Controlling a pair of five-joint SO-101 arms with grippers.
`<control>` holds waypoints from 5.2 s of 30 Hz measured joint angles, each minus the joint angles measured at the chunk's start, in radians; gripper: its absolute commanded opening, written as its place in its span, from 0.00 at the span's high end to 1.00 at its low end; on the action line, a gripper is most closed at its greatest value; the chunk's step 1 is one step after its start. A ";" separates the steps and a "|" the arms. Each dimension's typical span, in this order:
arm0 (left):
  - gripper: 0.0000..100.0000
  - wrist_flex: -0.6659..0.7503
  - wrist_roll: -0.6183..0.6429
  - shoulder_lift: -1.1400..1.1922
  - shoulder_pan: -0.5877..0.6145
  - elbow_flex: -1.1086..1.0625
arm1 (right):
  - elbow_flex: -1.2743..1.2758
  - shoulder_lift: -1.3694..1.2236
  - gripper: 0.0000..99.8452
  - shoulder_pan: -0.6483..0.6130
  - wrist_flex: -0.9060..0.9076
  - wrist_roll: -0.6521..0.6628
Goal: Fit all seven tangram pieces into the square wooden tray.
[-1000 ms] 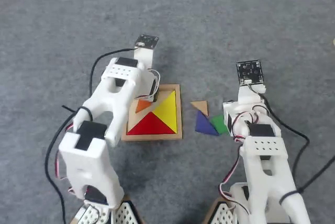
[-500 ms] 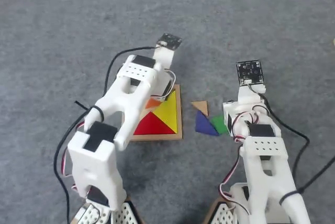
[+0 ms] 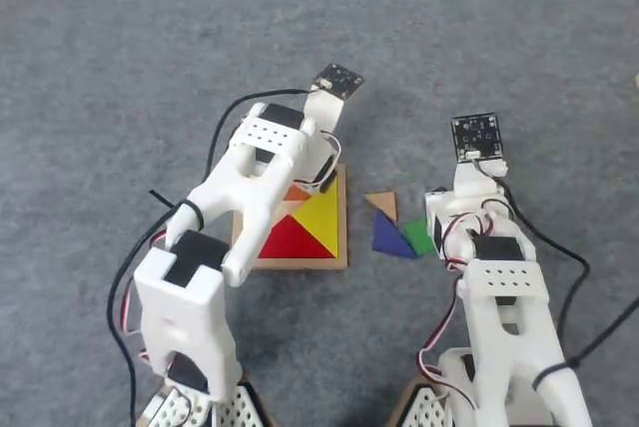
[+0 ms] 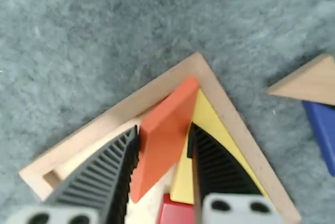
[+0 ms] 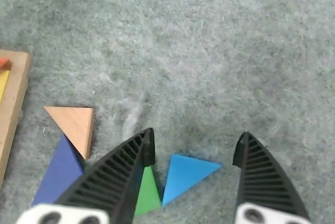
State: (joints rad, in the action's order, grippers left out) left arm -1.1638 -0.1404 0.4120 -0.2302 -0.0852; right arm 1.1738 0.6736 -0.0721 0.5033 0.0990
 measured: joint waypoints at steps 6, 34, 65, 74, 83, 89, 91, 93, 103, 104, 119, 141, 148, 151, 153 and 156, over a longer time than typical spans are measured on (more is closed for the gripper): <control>0.85 -0.015 -0.051 0.005 0.072 -0.005 | 0.000 0.000 0.75 0.000 0.000 0.000; 0.85 -0.080 -0.110 -0.109 0.178 -0.043 | 0.000 0.000 0.75 0.000 0.000 0.000; 0.84 0.060 -0.104 -0.091 0.041 -0.138 | 0.000 0.000 0.75 0.000 0.000 0.000; 0.84 0.002 -0.109 -0.267 0.149 -0.140 | 0.000 0.000 0.75 0.000 0.000 0.000; 0.84 0.000 -0.157 -0.196 0.279 -0.140 | 0.000 0.000 0.75 0.000 0.000 0.000; 0.84 0.028 -0.157 -0.118 0.278 -0.140 | 0.000 0.000 0.75 0.000 0.000 0.000; 0.84 0.037 -0.157 -0.098 0.272 -0.140 | 0.000 0.000 0.75 0.000 0.000 0.000; 0.84 0.041 -0.157 -0.087 0.247 -0.140 | 0.000 0.000 0.75 0.000 0.000 0.000; 0.84 0.092 -0.123 -0.055 0.120 -0.133 | 0.000 0.000 0.75 -0.002 0.000 0.000; 0.85 0.092 -0.123 -0.052 0.118 -0.127 | 0.000 0.000 0.75 -0.002 0.000 0.000; 0.85 -0.015 -0.126 -0.235 0.219 -0.115 | 0.000 0.000 0.75 -0.002 0.000 0.000; 0.85 0.176 -0.184 -0.318 0.199 -0.437 | 0.000 0.000 0.75 -0.002 0.000 0.000; 0.84 0.152 -0.184 -0.318 0.199 -0.440 | 0.000 0.000 0.75 -0.002 0.000 0.000; 0.84 0.147 -0.184 -0.318 0.198 -0.440 | 0.000 0.000 0.75 -0.002 0.000 0.000; 0.84 0.147 -0.184 -0.318 0.193 -0.440 | 0.000 0.000 0.75 -0.002 0.000 0.000; 0.84 0.147 -0.184 -0.318 0.193 -0.440 | 0.000 0.000 0.75 -0.002 0.000 0.000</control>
State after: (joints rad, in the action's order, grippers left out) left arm -1.0165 -0.3245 0.0944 -0.0368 -0.5255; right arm 1.1738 0.6736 -0.0736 0.5033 0.0990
